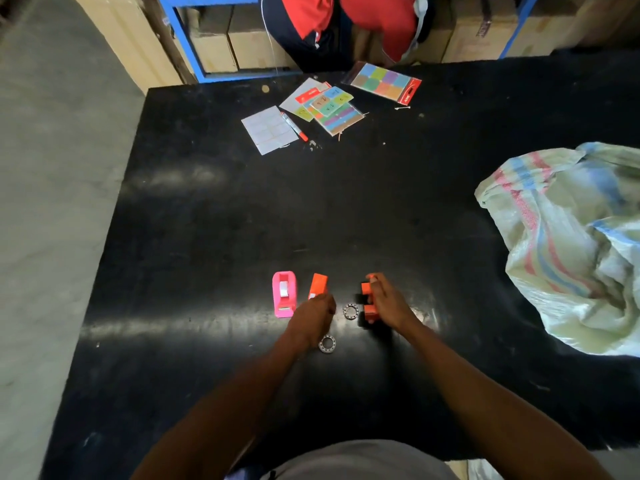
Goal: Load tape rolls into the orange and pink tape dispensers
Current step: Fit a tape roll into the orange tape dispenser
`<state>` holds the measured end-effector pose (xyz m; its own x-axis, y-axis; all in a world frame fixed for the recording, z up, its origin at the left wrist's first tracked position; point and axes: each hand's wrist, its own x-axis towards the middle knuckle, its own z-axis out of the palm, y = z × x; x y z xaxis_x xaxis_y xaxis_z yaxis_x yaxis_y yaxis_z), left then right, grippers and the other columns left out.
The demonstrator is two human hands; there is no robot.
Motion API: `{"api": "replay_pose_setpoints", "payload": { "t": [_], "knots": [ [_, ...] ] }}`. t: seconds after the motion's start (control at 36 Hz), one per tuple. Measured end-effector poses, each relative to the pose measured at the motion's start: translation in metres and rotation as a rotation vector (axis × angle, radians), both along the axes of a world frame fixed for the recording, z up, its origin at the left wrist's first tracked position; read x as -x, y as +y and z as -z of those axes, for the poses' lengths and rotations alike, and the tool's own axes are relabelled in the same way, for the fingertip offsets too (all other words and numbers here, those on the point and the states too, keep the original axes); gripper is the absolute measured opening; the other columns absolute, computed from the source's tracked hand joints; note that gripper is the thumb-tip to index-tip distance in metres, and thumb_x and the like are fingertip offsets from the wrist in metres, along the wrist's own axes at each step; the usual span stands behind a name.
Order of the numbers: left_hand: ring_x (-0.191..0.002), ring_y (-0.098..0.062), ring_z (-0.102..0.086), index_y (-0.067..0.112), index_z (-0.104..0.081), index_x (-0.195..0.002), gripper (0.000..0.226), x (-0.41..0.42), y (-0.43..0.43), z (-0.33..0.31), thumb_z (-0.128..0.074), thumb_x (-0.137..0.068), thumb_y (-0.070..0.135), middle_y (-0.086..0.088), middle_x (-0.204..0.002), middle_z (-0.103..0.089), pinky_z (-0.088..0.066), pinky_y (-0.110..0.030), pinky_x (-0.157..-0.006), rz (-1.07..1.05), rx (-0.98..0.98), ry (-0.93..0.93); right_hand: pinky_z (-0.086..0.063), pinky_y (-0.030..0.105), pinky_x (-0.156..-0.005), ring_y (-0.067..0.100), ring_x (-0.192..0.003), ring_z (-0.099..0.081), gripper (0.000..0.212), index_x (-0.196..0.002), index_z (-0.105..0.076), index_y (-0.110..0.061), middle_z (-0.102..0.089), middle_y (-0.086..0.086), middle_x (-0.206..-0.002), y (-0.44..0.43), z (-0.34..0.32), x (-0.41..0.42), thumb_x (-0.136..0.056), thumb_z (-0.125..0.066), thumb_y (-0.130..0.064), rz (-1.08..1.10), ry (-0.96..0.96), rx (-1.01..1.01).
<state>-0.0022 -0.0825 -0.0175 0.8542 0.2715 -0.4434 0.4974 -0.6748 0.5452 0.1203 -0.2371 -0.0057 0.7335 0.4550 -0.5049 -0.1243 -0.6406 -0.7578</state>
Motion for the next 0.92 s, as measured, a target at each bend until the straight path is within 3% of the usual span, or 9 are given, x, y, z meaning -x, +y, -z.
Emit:
{"api": "replay_pose_setpoints", "payload": {
  "t": [0.08, 0.14, 0.19, 0.28, 0.39, 0.47, 0.69, 0.83, 0.92],
  "knots": [
    [-0.089, -0.026, -0.067, 0.018, -0.064, -0.099, 0.016, 0.015, 0.006, -0.003, -0.054, -0.088, 0.013, -0.008, -0.097, -0.069, -0.057, -0.037, -0.082, 0.065, -0.030, 0.049, -0.053, 0.026, -0.048, 0.019, -0.069, -0.067, 0.031, -0.118, -0.052, -0.020, -0.064, 0.006, -0.092, 0.001, -0.011, 0.009, -0.106, -0.031, -0.039, -0.024, 0.001, 0.011],
    [-0.086, -0.026, -0.067, 0.020, -0.061, -0.104, 0.024, 0.027, 0.006, -0.003, -0.062, -0.080, 0.021, -0.006, -0.096, -0.067, -0.057, -0.040, -0.078, 0.092, -0.002, 0.064, -0.052, 0.024, -0.056, 0.016, -0.070, -0.064, 0.032, -0.118, -0.052, -0.019, -0.063, 0.004, -0.093, 0.001, -0.015, 0.016, -0.107, -0.030, -0.039, -0.046, -0.016, 0.014],
    [-0.095, -0.027, -0.066, 0.025, -0.056, -0.112, 0.044, 0.035, 0.003, -0.001, -0.071, -0.073, 0.040, -0.004, -0.111, -0.062, -0.055, -0.039, -0.083, 0.141, -0.034, 0.109, -0.048, 0.029, -0.072, 0.019, -0.082, -0.062, 0.032, -0.119, -0.053, -0.020, -0.065, 0.006, -0.103, 0.000, -0.012, 0.020, -0.107, -0.030, -0.039, -0.070, -0.043, 0.035],
    [-0.103, -0.032, -0.063, 0.024, -0.054, -0.114, 0.061, 0.046, -0.007, -0.001, -0.079, -0.065, 0.048, -0.002, -0.130, -0.051, -0.054, -0.043, -0.087, 0.174, -0.104, 0.122, -0.044, 0.029, -0.074, 0.017, -0.085, -0.062, 0.031, -0.117, -0.054, -0.024, -0.065, 0.006, -0.105, -0.004, -0.010, 0.028, -0.106, -0.029, -0.040, -0.103, -0.042, 0.037],
    [-0.108, -0.034, -0.061, 0.015, -0.056, -0.115, 0.044, 0.052, -0.016, 0.001, -0.073, -0.078, 0.030, -0.010, -0.130, -0.055, -0.052, -0.043, -0.087, 0.144, -0.159, 0.112, -0.044, 0.030, -0.078, 0.019, -0.092, -0.062, 0.033, -0.118, -0.054, -0.022, -0.065, 0.004, -0.108, -0.011, -0.018, 0.037, -0.107, -0.029, -0.040, -0.138, -0.040, 0.050],
    [-0.106, -0.031, -0.062, 0.018, -0.057, -0.107, 0.036, 0.055, -0.022, -0.005, -0.065, -0.081, 0.041, -0.008, -0.120, -0.060, -0.053, -0.041, -0.085, 0.100, -0.155, 0.035, -0.052, 0.038, -0.085, 0.022, -0.093, -0.066, 0.030, -0.116, -0.054, -0.025, -0.067, 0.005, -0.108, -0.017, -0.019, 0.042, -0.106, -0.031, -0.041, -0.165, -0.034, 0.048],
    [-0.088, -0.025, -0.068, 0.024, -0.060, -0.101, 0.034, 0.048, -0.023, -0.035, -0.068, -0.076, 0.045, -0.002, -0.098, -0.072, -0.053, -0.031, -0.074, 0.034, -0.060, -0.100, -0.054, 0.025, -0.048, 0.024, -0.070, -0.061, 0.029, -0.117, -0.054, -0.019, -0.064, 0.005, -0.092, -0.019, -0.033, 0.064, -0.106, -0.035, -0.038, -0.257, 0.031, -0.006],
    [-0.077, -0.007, -0.067, 0.029, -0.063, -0.100, 0.041, 0.046, -0.008, -0.041, -0.078, -0.068, 0.051, 0.009, -0.090, -0.072, -0.057, -0.027, -0.072, -0.028, -0.003, -0.144, -0.057, 0.047, -0.082, 0.022, -0.086, -0.068, 0.033, -0.106, -0.054, -0.030, -0.068, -0.001, -0.096, -0.019, -0.014, 0.056, -0.098, -0.034, -0.055, -0.282, -0.081, 0.008],
    [-0.070, -0.003, -0.059, 0.023, -0.064, -0.105, 0.042, 0.043, -0.003, -0.049, -0.081, -0.071, 0.040, 0.008, -0.089, -0.067, -0.046, -0.012, -0.064, -0.037, 0.035, -0.170, -0.052, 0.045, -0.091, 0.023, -0.093, -0.066, 0.029, -0.110, -0.056, -0.024, -0.068, 0.003, -0.102, -0.013, -0.018, 0.054, -0.103, -0.036, -0.045, -0.276, -0.132, -0.009]
  ]
}}
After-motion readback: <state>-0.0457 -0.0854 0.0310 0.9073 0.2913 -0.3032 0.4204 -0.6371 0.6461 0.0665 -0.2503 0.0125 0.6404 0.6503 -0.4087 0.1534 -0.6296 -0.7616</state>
